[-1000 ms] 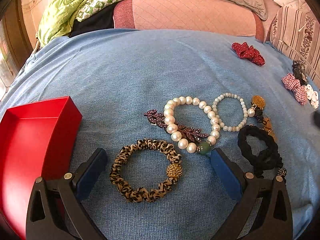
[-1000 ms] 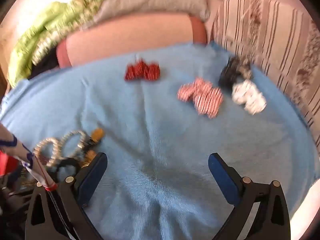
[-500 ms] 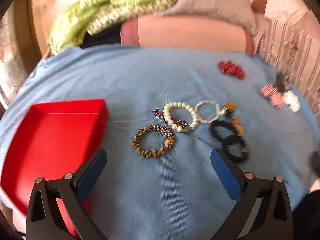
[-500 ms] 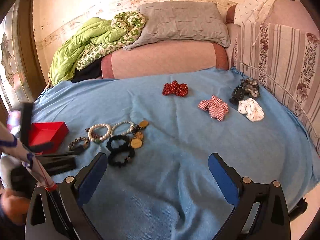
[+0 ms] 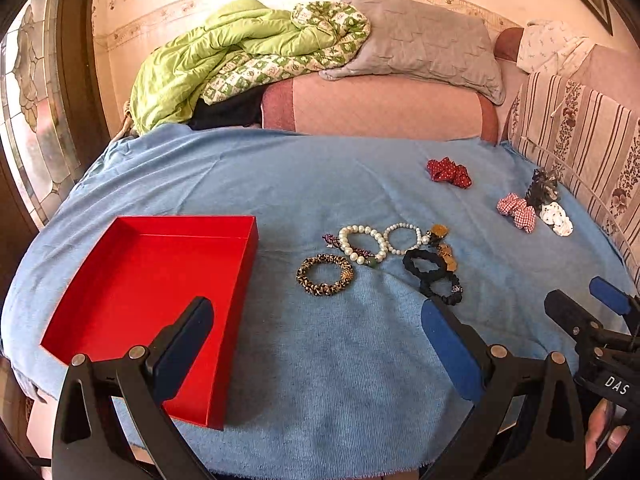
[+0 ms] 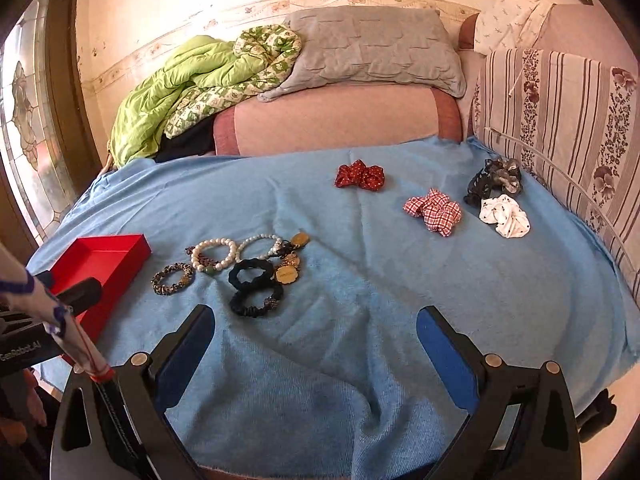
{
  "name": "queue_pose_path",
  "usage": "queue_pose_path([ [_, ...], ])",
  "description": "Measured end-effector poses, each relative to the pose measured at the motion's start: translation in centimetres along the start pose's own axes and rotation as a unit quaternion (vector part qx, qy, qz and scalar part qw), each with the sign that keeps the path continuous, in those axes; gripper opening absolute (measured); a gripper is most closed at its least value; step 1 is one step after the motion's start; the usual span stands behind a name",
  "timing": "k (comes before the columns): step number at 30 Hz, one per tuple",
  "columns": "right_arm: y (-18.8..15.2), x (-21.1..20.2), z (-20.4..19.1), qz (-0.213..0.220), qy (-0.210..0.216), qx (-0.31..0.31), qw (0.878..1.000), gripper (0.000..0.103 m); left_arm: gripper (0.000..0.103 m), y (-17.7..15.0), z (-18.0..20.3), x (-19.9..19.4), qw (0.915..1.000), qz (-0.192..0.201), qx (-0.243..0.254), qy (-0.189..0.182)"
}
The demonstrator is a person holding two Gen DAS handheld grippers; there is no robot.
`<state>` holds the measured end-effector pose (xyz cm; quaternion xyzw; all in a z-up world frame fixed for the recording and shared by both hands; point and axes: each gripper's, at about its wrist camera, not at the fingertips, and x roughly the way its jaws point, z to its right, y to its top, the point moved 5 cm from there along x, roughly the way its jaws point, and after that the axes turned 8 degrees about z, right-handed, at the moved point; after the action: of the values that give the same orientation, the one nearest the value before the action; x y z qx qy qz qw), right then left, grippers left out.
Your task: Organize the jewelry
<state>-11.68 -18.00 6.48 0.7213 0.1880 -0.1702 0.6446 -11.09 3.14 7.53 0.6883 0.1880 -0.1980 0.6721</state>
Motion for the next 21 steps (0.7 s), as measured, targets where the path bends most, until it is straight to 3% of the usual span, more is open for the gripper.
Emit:
queue_pose_path([
  [21,-0.17,0.14,0.18,-0.006,0.004,0.006,1.0,0.102,0.103,-0.04,0.17,-0.97,1.0,0.006,0.001,0.003],
])
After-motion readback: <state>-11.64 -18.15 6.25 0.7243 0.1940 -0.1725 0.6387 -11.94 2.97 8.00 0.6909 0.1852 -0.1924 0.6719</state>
